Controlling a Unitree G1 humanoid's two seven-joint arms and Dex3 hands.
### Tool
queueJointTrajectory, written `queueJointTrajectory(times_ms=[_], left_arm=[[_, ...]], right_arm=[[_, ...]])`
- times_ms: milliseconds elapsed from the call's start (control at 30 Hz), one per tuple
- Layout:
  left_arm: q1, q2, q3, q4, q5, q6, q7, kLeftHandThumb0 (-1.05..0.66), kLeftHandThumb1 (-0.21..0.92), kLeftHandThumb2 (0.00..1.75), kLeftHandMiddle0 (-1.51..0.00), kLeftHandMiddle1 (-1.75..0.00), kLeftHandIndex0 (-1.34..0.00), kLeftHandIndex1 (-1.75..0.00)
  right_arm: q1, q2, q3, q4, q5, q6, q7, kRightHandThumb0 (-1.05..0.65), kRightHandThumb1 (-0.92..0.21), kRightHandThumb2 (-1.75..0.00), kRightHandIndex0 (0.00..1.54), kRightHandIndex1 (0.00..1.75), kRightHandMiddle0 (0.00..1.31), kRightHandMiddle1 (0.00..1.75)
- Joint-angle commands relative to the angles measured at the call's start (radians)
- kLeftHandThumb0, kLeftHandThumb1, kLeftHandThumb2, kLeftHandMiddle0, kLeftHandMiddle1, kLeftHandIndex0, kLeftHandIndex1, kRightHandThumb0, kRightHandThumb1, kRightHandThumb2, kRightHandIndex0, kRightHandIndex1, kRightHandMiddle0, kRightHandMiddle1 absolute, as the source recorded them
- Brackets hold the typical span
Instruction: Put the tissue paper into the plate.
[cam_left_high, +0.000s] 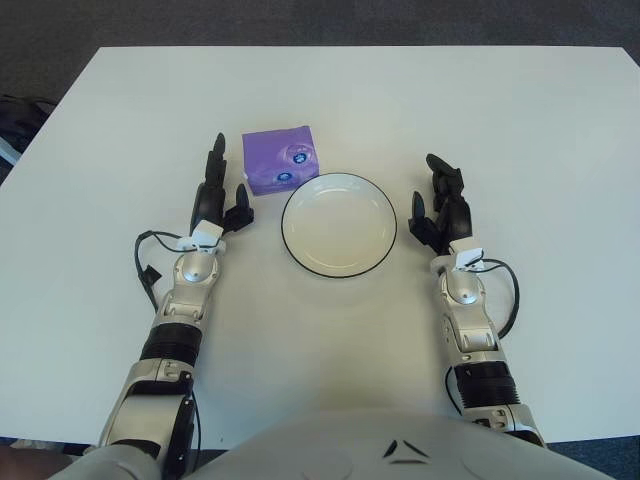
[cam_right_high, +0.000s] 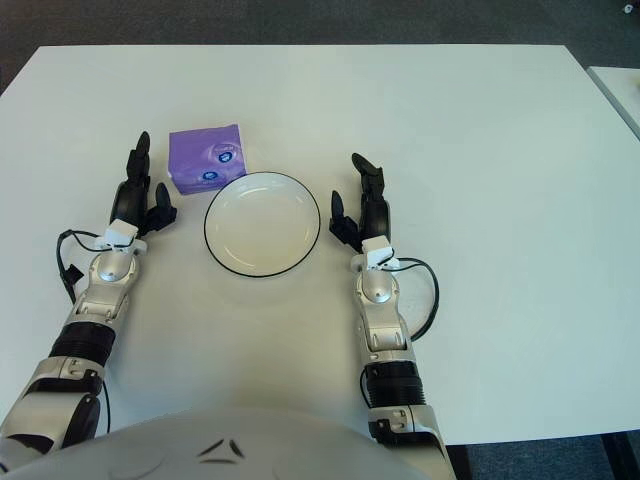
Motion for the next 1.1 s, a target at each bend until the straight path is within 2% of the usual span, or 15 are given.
queueJointTrajectory(times_ms=[0, 800, 1067], left_arm=[[0.151, -0.065, -0.030, 0.091, 0.015, 0.012, 0.019, -0.88, 0.92, 1.07, -0.02, 0.00, 0.00, -0.10], [0.152, -0.062, 0.000, 0.080, -0.012, 0.003, 0.020, -0.86, 0.92, 1.04, -0.04, -0.01, 0.00, -0.10], [0.154, -0.057, 0.027, -0.012, -0.007, 0.022, 0.044, -0.84, 0.92, 1.03, -0.05, -0.01, 0.00, -0.14]], right_arm=[[0.074, 0.000, -0.008, 0.049, 0.014, 0.067, 0.008, -0.63, -0.92, -0.71, 0.27, 0.16, 0.00, 0.58], [0.073, 0.005, -0.003, 0.053, 0.014, 0.064, 0.004, -0.62, -0.92, -0.70, 0.27, 0.16, 0.00, 0.58], [0.069, 0.008, -0.001, 0.058, 0.010, 0.064, 0.001, -0.62, -0.92, -0.69, 0.28, 0.16, 0.00, 0.59]])
